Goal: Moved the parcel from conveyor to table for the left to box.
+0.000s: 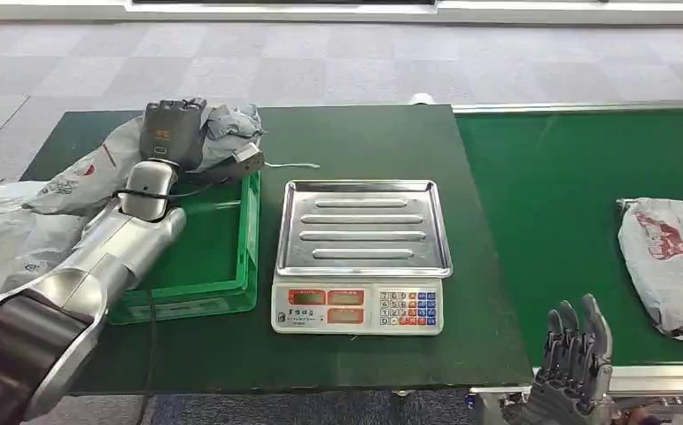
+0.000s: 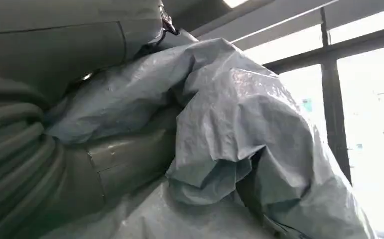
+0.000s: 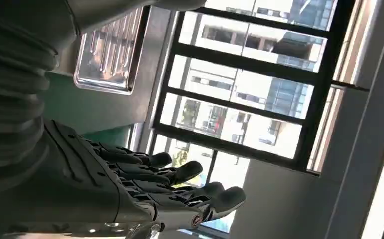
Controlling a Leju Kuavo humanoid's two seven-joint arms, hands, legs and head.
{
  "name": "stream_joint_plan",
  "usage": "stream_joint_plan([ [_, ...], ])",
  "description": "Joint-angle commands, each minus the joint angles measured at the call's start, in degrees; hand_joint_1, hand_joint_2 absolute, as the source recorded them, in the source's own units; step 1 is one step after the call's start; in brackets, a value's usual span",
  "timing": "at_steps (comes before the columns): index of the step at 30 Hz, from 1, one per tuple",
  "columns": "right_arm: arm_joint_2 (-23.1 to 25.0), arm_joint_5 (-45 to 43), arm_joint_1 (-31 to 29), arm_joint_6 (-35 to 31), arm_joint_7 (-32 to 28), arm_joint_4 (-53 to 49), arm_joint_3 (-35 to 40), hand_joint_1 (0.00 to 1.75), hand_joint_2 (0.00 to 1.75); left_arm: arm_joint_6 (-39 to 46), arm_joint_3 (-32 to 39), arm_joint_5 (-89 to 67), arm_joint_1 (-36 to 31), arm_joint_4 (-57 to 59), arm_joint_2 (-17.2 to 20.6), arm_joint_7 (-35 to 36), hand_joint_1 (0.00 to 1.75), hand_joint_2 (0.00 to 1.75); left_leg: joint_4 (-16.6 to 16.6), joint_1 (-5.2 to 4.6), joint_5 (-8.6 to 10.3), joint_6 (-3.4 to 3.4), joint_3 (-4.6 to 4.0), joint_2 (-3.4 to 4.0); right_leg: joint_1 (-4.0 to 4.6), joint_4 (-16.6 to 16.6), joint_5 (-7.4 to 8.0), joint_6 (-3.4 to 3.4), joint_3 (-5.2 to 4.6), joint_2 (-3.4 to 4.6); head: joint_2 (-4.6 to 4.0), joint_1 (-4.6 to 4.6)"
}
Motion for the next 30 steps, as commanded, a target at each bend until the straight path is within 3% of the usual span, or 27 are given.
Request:
stream_joint_plan([
  [1, -1.54, -0.64, -1.09, 0.8, 0.22, 2.65, 2.15, 0.0, 1.75, -0.78, 9.59, 1.18, 1.9, 2.55, 1.98, -1.66, 1.75, 1.75, -0.09, 0.02, -0.02, -0.03, 0.14, 0.2, 0.03, -0.08, 0.03, -0.04, 0.06, 0.21, 0.02, -0.02],
  [10, -1.51, -0.58, -0.83, 1.0, 0.22, 2.5, 1.94, 0.0, 1.75, -1.1, 9.73, 0.91, 2.14, 2.65, 1.78, -1.45, 1.75, 1.75, -0.04, 0.07, 0.0, -0.03, 0.05, 0.08, 0.07, -0.04, 0.01, -0.03, 0.04, 0.12, 0.02, -0.02],
  [11, -1.42, -0.31, -0.65, 1.09, 0.22, 2.36, 1.79, 0.0, 1.75, -1.13, 10.49, 1.24, 2.67, 1.98, 1.71, -2.28, 0.28, 1.75, -0.12, 0.08, 0.03, -0.02, 0.09, 0.09, 0.07, -0.12, 0.04, -0.03, 0.08, 0.14, 0.02, 0.0],
  [12, -1.34, -0.09, -0.52, 1.21, 0.22, 2.26, 1.62, 0.0, 1.75, -0.67, 11.05, 1.03, 3.07, 1.57, 1.6, -2.73, 0.0, 1.75, -0.06, 0.07, 0.02, -0.03, 0.05, 0.08, 0.06, -0.07, 0.03, -0.03, 0.04, 0.12, 0.0, -0.02],
  [13, -1.05, 0.97, 0.2, 0.43, 0.22, 1.86, 0.95, 0.0, 1.75, -0.18, 18.71, 9.68, 5.07, -1.5, 0.07, -12.11, 0.0, 0.0, -0.05, 0.08, 0.01, -0.04, 0.06, 0.07, 0.07, -0.07, 0.02, -0.04, 0.05, 0.11, 0.02, 0.0],
  [14, -1.02, 1.51, 1.11, -0.22, 0.22, 1.16, 0.35, 0.0, 1.75, -3.6, 25.23, 17.95, 6.93, -4.48, -1.32, -20.7, 0.0, 0.0, -0.12, 0.07, 0.04, -0.03, 0.09, 0.01, 0.06, -0.13, 0.03, -0.03, 0.11, 0.05, 0.0, -0.02],
  [15, -0.83, 1.74, 1.85, -0.22, 0.22, 0.54, -0.35, 0.0, 1.75, -14.84, 32.53, 29.28, 8.98, -7.6, -3.06, -29.25, 0.0, 0.0, -0.08, 0.03, 0.03, -0.03, 0.06, -0.04, 0.01, -0.06, -0.01, -0.02, 0.06, -0.01, 0.0, 0.0],
  [17, -0.45, 1.41, 2.38, -0.22, 0.22, 0.01, -1.25, 0.0, 1.75, -27.37, 36.96, 39.39, 13.54, -12.0, -3.4, -36.98, 0.0, 0.0, -0.19, 0.04, 0.08, -0.01, 0.1, -0.18, 0.03, -0.21, 0.0, -0.02, 0.14, -0.14, 0.0, -0.02],
  [19, 0.48, 0.74, 1.24, -0.22, 0.22, 0.59, -1.3, 0.0, 1.75, -29.95, 37.69, 45.23, 20.24, -19.05, -4.53, -42.53, 0.0, 0.0, -0.23, -0.01, 0.04, -0.02, 0.23, 0.01, -0.01, -0.24, 0.01, -0.03, 0.18, 0.05, 0.02, -0.02],
  [20, 1.12, 0.2, 0.5, -0.22, 0.22, 1.01, -1.39, 0.0, 1.75, -35.01, 37.64, 50.87, 24.84, -22.94, -5.72, -43.62, 0.0, 0.0, -0.24, -0.06, 0.02, -0.01, 0.27, 0.06, -0.06, -0.2, 0.0, -0.01, 0.2, 0.1, 0.0, -0.02],
  [22, 2.76, 0.97, 1.2, 1.28, 0.22, 0.28, -2.93, 0.0, 1.75, -35.73, 36.61, 56.13, 32.67, -30.76, -8.86, -44.86, 0.0, 0.0, -0.38, -0.06, 0.0, -0.01, 0.41, 0.2, -0.05, -0.36, 0.05, -0.01, 0.3, 0.24, 0.0, 0.0],
  [24, 4.53, -0.33, 2.43, 6.28, 0.22, -1.88, -6.19, 0.0, 1.75, -37.47, 34.92, 66.08, 45.86, -46.64, -13.07, -47.17, 0.0, 0.0, -0.35, -0.13, -0.09, -0.05, 0.44, 0.22, -0.12, -0.29, -0.02, 0.01, 0.27, 0.28, 0.02, -0.02],
  [26, 6.29, 1.44, 3.89, 11.75, 0.22, -3.23, -9.1, 0.0, 1.75, -38.37, 28.81, 66.36, 55.36, -61.2, -13.65, -46.02, 0.0, 0.0, -0.33, -0.22, -0.22, 0.0, 0.52, 0.3, -0.23, -0.25, -0.12, 0.02, 0.31, 0.41, 0.0, 0.0],
  [30, 6.71, -4.19, 1.86, 20.72, 0.22, -3.22, -12.42, 0.0, 1.75, -36.35, 28.92, 66.5, 59.86, -72.06, -14.51, -42.68, 0.0, 0.0, -0.07, -0.3, -0.65, 0.19, 0.61, 0.4, -0.33, -0.08, -0.56, 0.24, 0.44, 0.5, 0.02, -0.02],
])
